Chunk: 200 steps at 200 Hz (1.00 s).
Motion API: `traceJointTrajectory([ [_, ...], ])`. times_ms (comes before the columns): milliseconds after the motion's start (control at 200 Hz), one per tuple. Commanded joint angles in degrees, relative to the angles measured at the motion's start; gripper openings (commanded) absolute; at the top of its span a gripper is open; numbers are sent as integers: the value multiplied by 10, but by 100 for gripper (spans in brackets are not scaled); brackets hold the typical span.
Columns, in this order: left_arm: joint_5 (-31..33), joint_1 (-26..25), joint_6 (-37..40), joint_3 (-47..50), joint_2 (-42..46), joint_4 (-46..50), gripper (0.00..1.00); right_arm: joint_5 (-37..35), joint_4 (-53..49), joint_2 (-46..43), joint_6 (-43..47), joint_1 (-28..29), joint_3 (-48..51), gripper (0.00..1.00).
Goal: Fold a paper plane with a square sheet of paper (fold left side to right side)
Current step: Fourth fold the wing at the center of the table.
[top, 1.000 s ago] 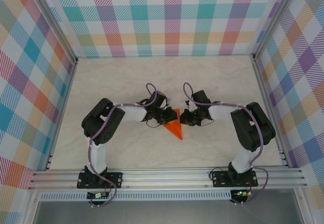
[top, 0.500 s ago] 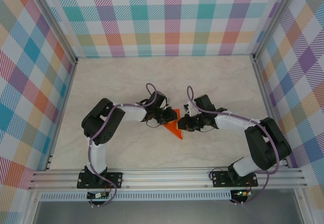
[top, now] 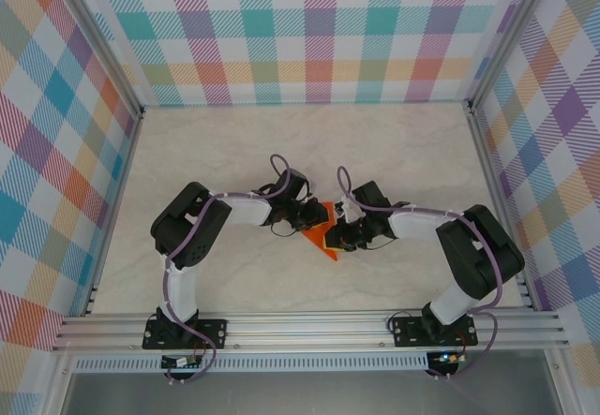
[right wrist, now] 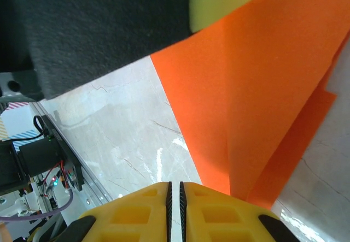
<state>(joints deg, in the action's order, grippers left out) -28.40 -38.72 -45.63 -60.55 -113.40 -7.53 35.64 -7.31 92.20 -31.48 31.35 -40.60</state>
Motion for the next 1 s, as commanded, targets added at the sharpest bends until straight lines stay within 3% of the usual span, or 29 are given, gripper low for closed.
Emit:
traceJointTrajectory([
  [0, 16, -5, 5, 18, -12, 44, 18, 10, 8, 16, 5, -1, 3, 14],
  [995, 19, -5, 8, 16, -11, 50, 18, -39, -46, 32, 25, 13, 5, 13],
])
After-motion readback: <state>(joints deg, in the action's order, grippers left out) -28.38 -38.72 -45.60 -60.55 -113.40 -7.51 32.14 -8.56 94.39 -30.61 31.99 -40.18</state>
